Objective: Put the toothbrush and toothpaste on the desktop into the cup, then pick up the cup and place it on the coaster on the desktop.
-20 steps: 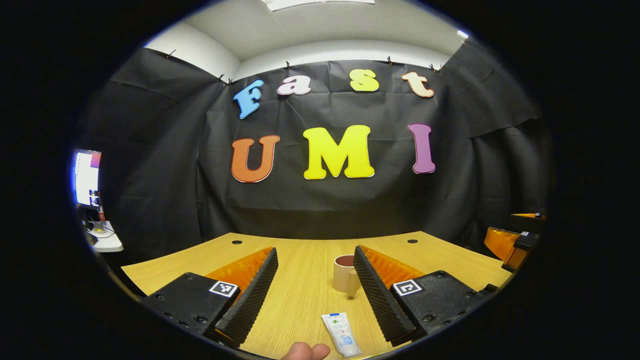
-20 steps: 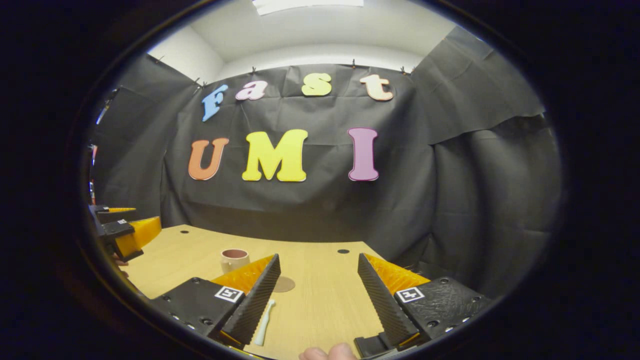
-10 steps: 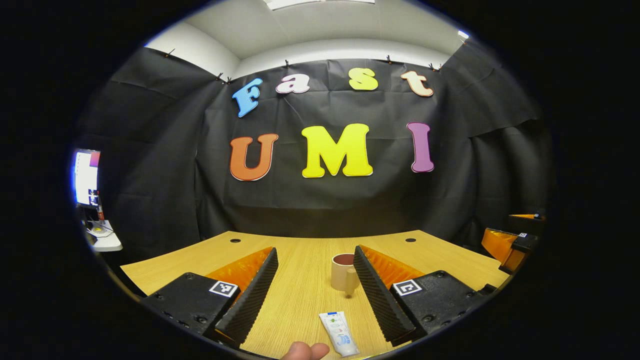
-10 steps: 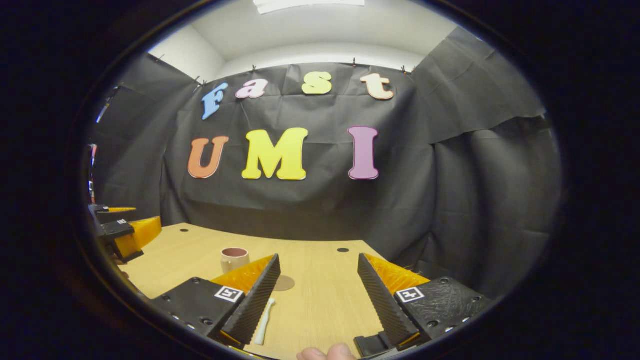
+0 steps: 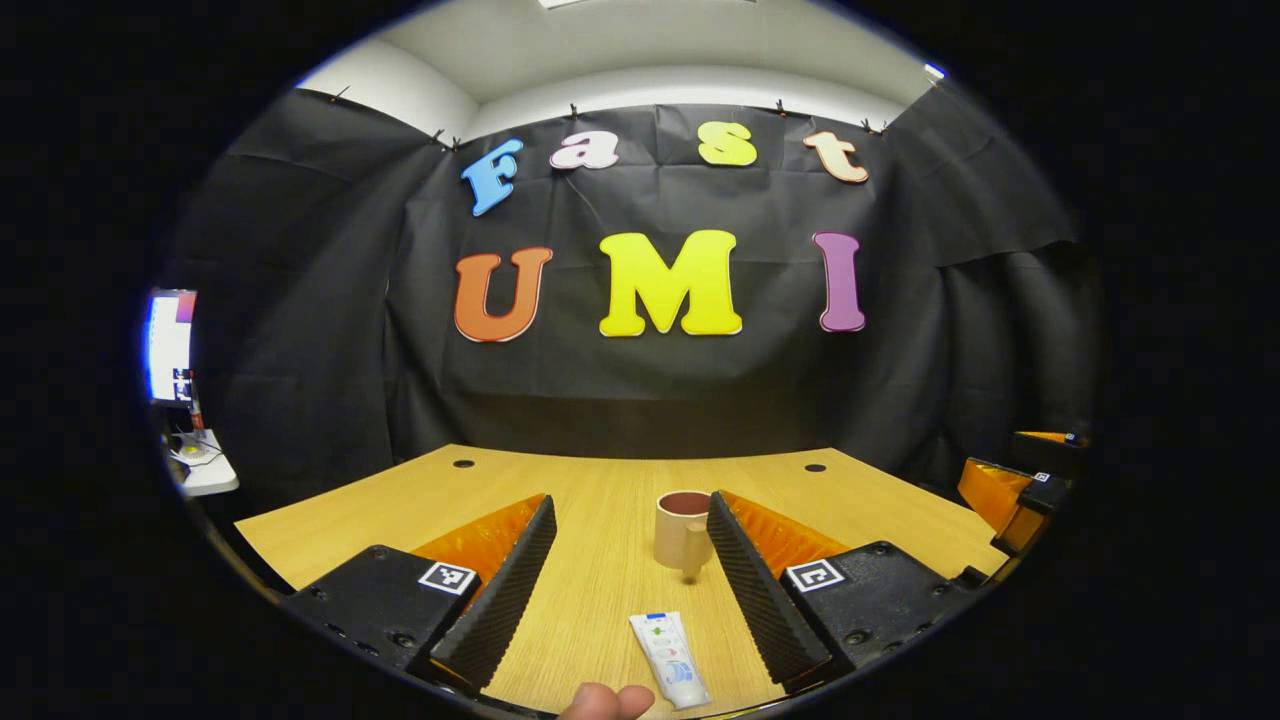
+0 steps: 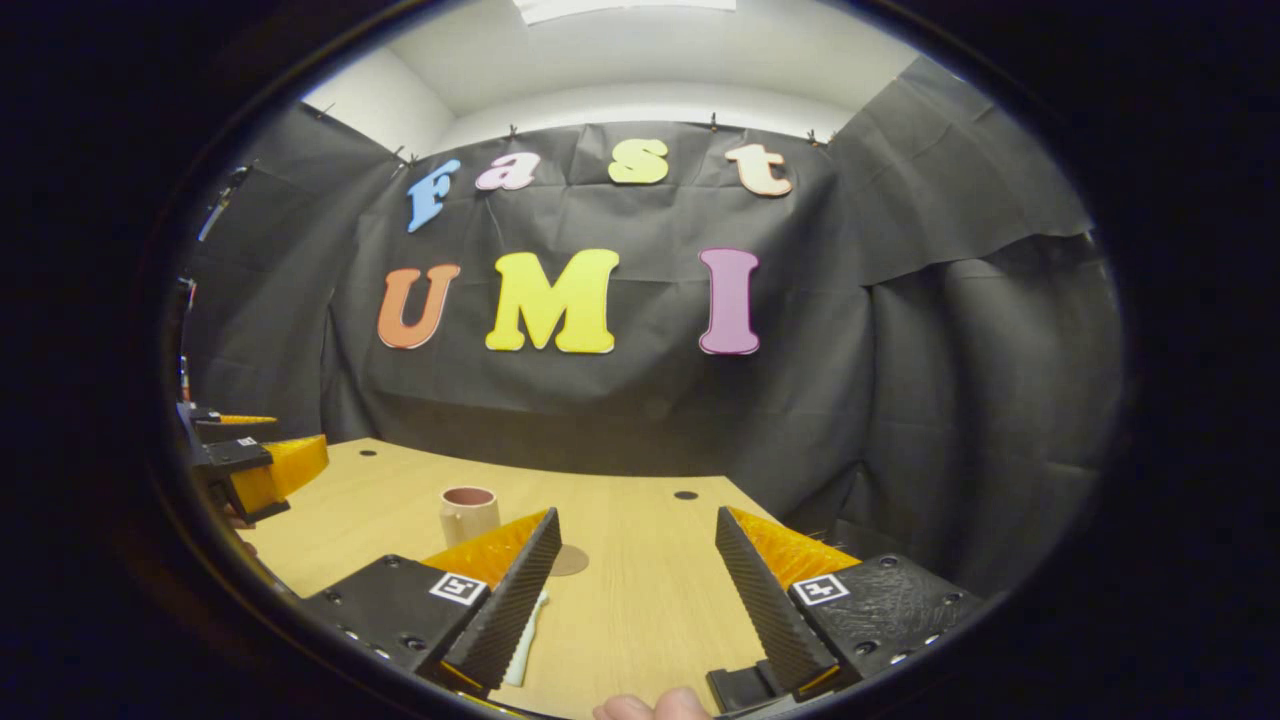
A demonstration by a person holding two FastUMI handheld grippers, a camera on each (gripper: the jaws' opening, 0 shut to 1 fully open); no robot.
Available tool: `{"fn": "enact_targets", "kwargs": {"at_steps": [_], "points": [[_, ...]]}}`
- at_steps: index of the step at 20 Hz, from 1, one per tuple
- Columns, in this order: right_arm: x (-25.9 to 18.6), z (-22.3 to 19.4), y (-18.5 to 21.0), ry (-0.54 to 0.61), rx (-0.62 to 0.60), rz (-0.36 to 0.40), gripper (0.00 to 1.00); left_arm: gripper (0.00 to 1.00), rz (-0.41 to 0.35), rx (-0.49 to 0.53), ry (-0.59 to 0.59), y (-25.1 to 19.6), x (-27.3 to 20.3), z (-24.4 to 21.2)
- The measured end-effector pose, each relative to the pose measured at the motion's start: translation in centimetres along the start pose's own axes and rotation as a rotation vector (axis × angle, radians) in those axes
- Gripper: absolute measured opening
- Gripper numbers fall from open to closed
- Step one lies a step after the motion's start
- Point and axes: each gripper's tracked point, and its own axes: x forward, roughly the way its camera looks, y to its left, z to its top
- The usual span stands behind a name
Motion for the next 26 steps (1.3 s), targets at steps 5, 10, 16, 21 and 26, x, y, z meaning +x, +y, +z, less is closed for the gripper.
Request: {"fn": "enact_targets", "kwargs": {"at_steps": [5,10,16,21,26], "points": [[0.0,-2.9,-0.3,0.066,0.0,-0.004,0.95,0.96,-0.022,-0.031,0.194,-0.6,-0.4,-5.1],[0.1,-4.1,0.3,0.103,0.009,0.02,0.96,0.97,-0.039,-0.029,0.4,-1.0,-0.8,-10.2],[-0.1,-5.3,0.6,0.122,0.001,0.031,0.95,0.98,-0.058,-0.033,0.529,-2.1,-0.9,-13.0],[-0.2,-6.5,0.6,0.138,-0.004,0.032,0.95,0.98,-0.049,-0.055,0.646,-2.1,-1.0,-16.1],[0.1,-7.8,0.7,0.171,-0.002,0.031,0.95,0.95,-0.021,-0.075,0.726,-1.7,-1.1,-17.9]]}}
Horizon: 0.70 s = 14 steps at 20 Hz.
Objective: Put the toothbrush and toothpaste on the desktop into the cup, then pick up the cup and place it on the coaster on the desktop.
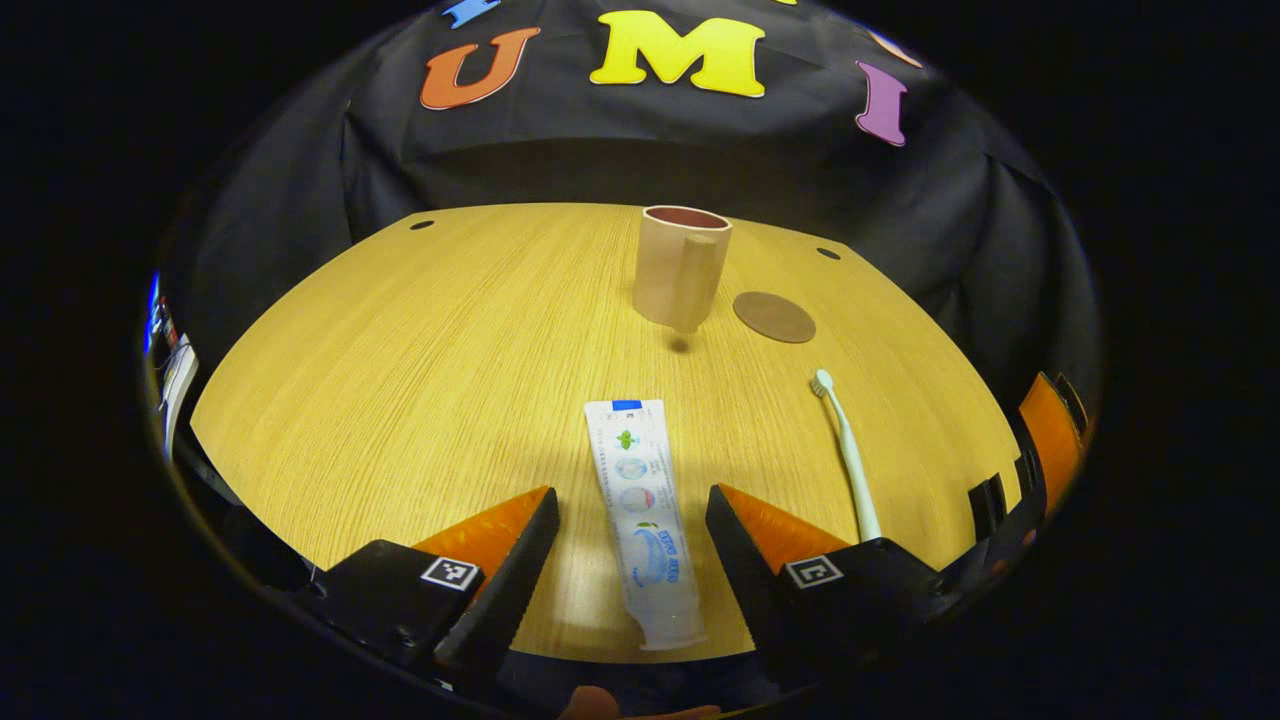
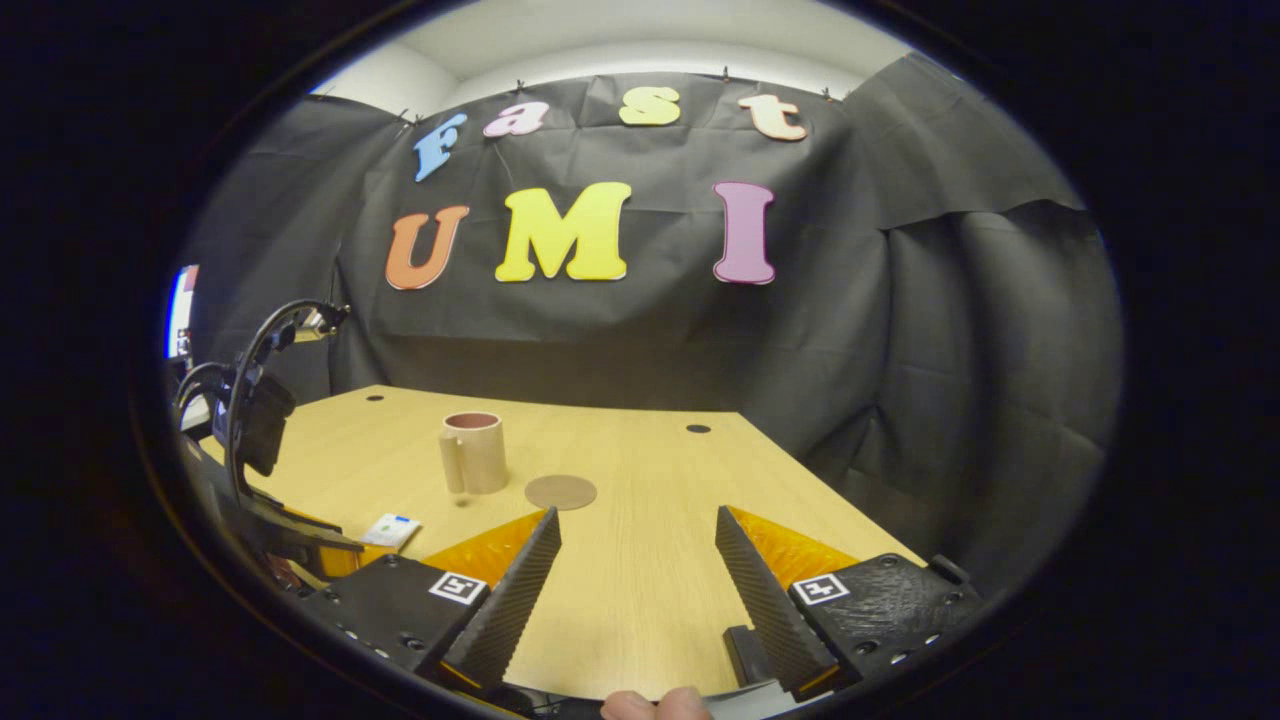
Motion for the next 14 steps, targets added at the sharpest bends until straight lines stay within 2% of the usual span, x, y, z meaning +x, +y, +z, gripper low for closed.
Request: {"fn": "enact_targets", "kwargs": {"at_steps": [1,2,6,7,9,10,11,14], "points": [[0.0,-0.3,-0.1,0.004,-0.001,-0.004,0.95,0.98,0.008,0.002,0.003,0.0,0.1,-0.1],[0.1,-0.4,-0.1,0.009,-0.001,-0.005,0.95,0.89,0.015,0.009,0.005,0.0,0.2,-0.1],[0.4,-1.2,0.4,0.03,-0.007,0.002,0.95,0.72,0.049,0.038,0.011,0.3,0.7,-0.1],[0.4,-1.4,0.6,0.034,-0.016,0.003,0.95,0.64,0.058,0.045,0.013,0.4,0.5,-0.1],[0.4,-1.7,0.8,0.041,-0.037,0.005,0.95,0.63,0.057,0.051,0.01,0.3,0.7,-0.1],[0.5,-1.8,1.0,0.045,-0.043,0.007,0.95,0.53,0.056,0.056,0.008,0.4,0.7,0.0],[0.5,-2.0,1.1,0.049,-0.044,0.011,0.96,0.49,0.052,0.059,0.008,0.4,0.7,0.2],[0.9,-2.4,1.6,0.068,-0.036,0.018,0.95,0.45,0.045,0.058,0.007,0.2,0.9,1.0]]}}
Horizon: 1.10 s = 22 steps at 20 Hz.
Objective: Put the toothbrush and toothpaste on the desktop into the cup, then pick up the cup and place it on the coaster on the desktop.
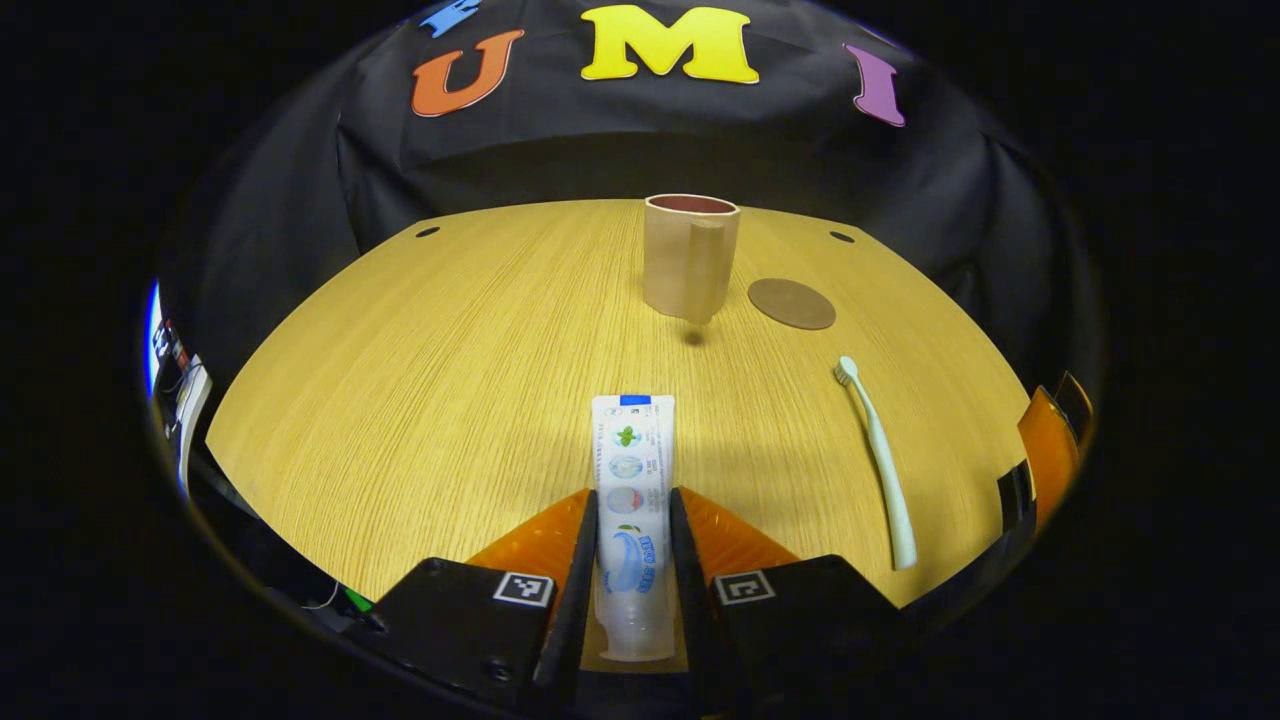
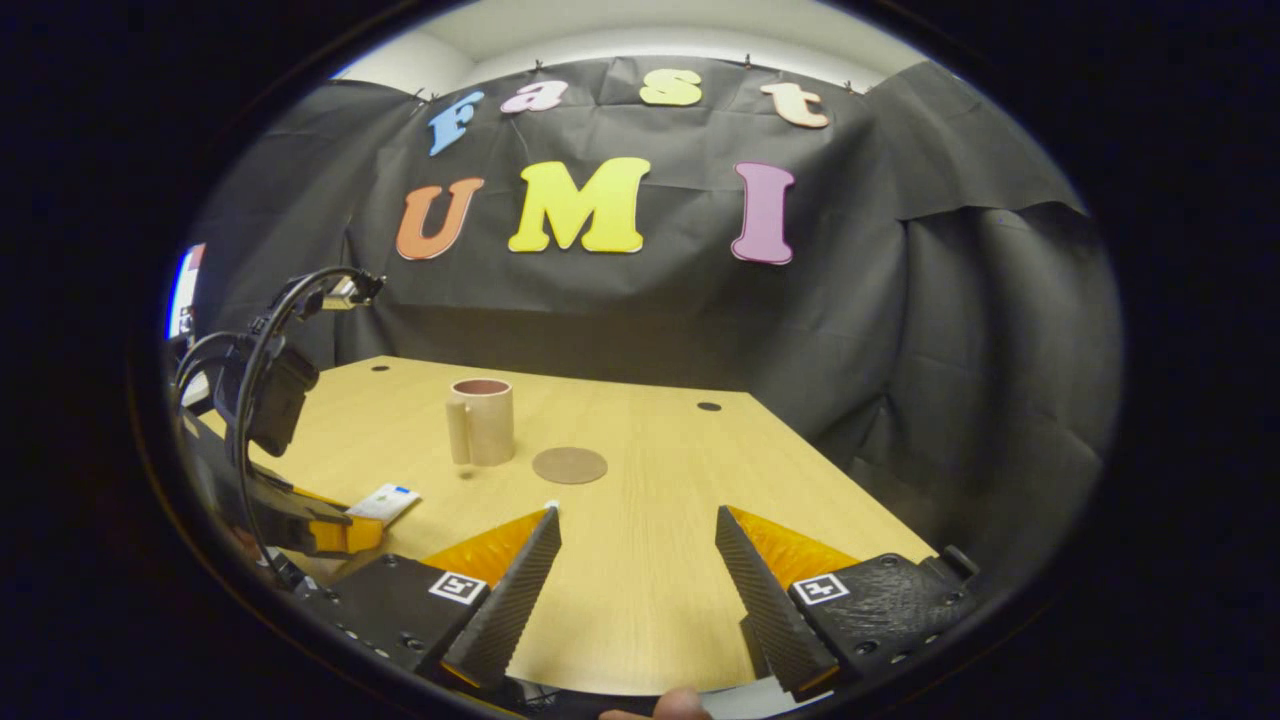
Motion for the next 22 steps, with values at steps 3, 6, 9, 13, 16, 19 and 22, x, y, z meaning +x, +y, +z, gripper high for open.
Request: {"fn": "enact_targets", "kwargs": {"at_steps": [3,6,9,13,16,19,22], "points": [[0.6,-0.6,1.3,0.034,0.026,0.027,0.95,0.47,0.0,0.0,-0.001,-0.1,0.1,1.3],[1.3,-1.4,2.8,0.079,0.014,0.055,0.95,0.42,-0.01,-0.001,-0.018,-0.4,-0.1,3.4],[2.0,-2.0,3.9,0.107,-0.005,0.064,0.95,0.42,-0.026,-0.01,-0.052,0.2,-1.3,3.3],[3.5,-3.6,5.8,0.175,-0.004,0.081,0.95,0.42,-0.035,-0.018,-0.111,0.2,-2.8,5.8],[5.3,-4.6,6.4,0.232,0.007,0.063,0.95,0.41,-0.044,-0.025,-0.148,0.6,-3.9,6.4],[6.9,-5.2,7.1,0.283,0.025,0.051,0.95,0.41,-0.045,-0.038,-0.176,1.1,-4.6,6.9],[8.3,-5.8,8.0,0.333,0.026,0.048,0.91,0.41,-0.048,-0.047,-0.193,1.3,-4.8,7.4]]}}
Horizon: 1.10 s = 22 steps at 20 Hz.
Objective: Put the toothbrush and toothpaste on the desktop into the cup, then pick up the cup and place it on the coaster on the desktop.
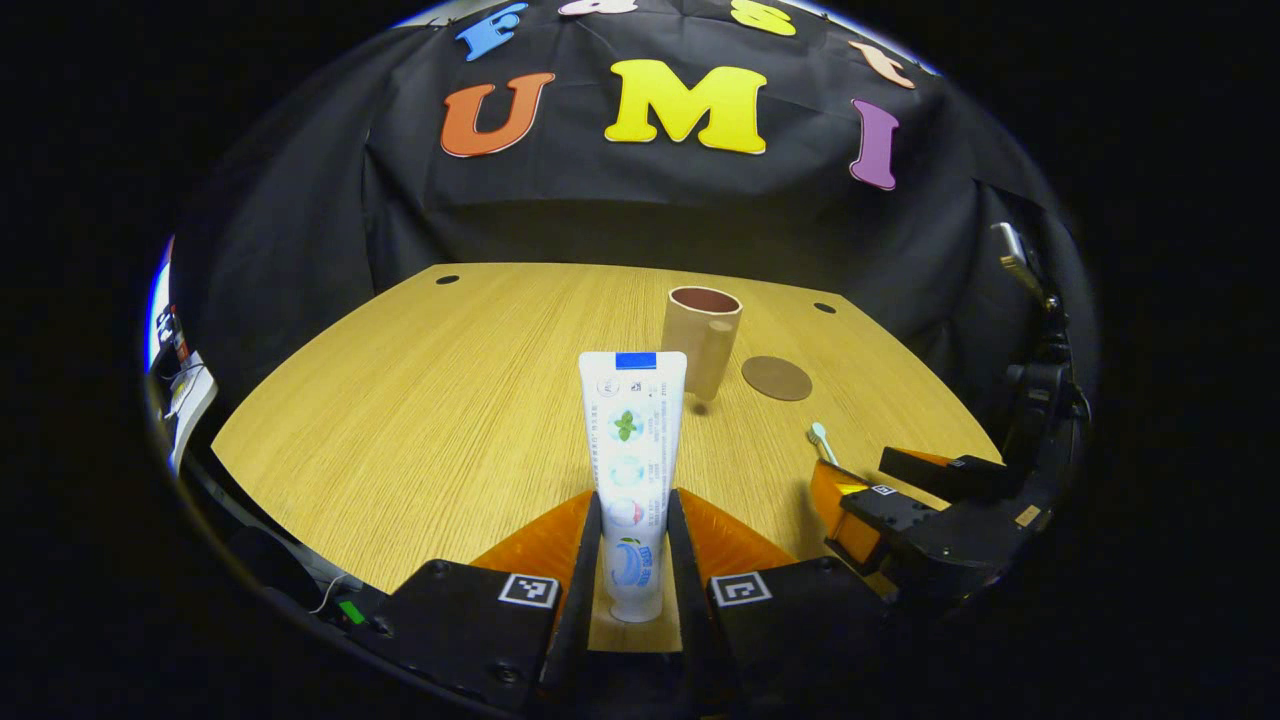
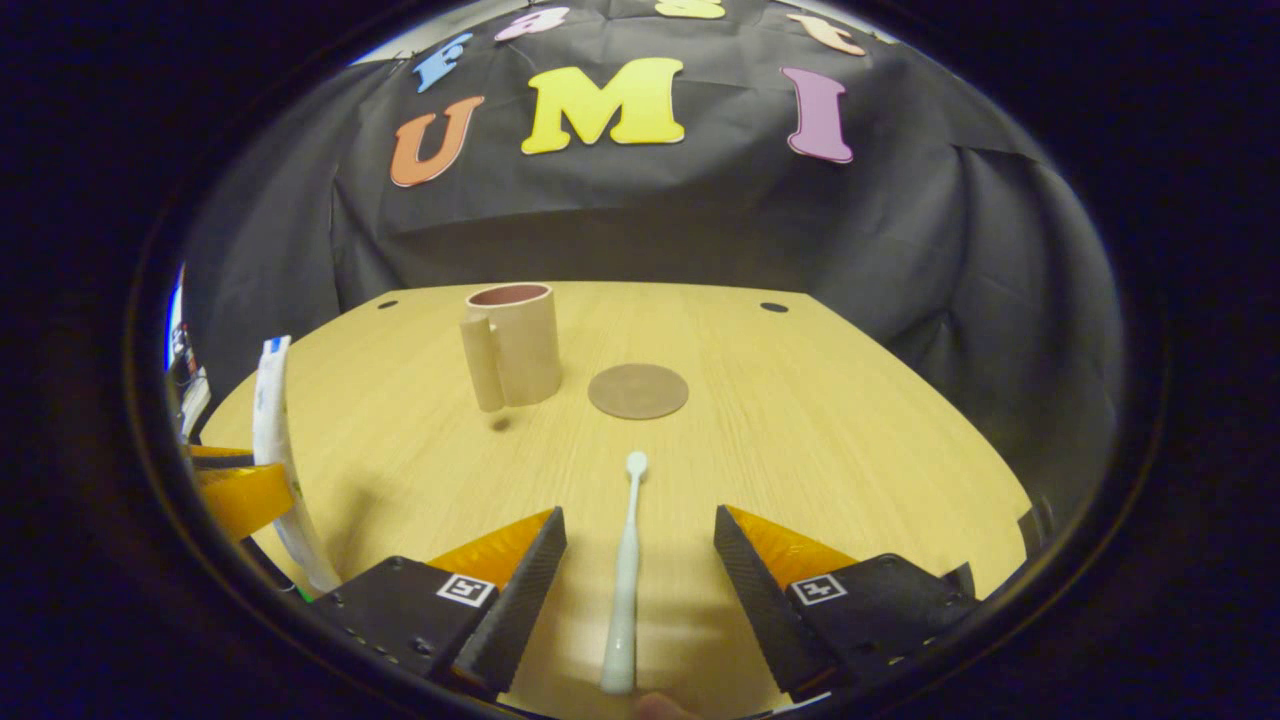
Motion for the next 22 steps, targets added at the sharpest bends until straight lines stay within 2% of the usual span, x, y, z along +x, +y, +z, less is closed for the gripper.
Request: {"fn": "enact_targets", "kwargs": {"at_steps": [5,7,9,11,12,13,14,15,16,19,22], "points": [[1.4,-0.6,0.3,0.042,-0.011,-0.009,0.53,0.41,-0.006,0.001,-0.027,0.1,-0.5,0.9],[1.8,-0.5,0.3,0.05,-0.002,-0.002,0.41,0.41,-0.006,0.004,-0.034,0.1,-0.7,1.2],[1.9,-0.2,-0.5,0.052,0.002,-0.017,0.34,0.41,-0.006,0.008,-0.043,0.0,-0.9,1.4],[2.8,-0.3,-0.6,0.045,0.007,-0.005,0.08,0.41,-0.008,0.008,-0.052,0.0,-1.0,1.8],[2.5,-0.3,-1.1,0.047,0.007,-0.013,0.08,0.41,-0.009,0.008,-0.055,0.0,-0.9,2.0],[2.3,-0.1,-0.9,0.05,0.007,-0.003,0.0,0.41,-0.012,0.008,-0.057,0.0,-0.9,2.1],[2.2,-0.2,-0.8,0.05,0.008,0.01,0.0,0.41,-0.008,0.014,-0.071,0.0,-1.0,2.5],[2.1,0.0,-0.8,0.048,0.013,0.017,0.0,0.31,-0.006,0.015,-0.088,0.1,-0.9,3.1],[2.0,0.3,-0.8,0.038,0.02,0.025,0.0,0.26,-0.006,0.013,-0.104,0.1,-1.0,3.9],[1.9,0.5,-1.2,0.03,0.027,0.034,0.0,0.29,0.01,0.011,-0.118,0.4,-0.5,4.4],[1.7,0.6,-1.0,0.028,0.041,0.063,0.0,0.31,-0.037,-0.02,-0.014,-0.5,0.9,2.0]]}}
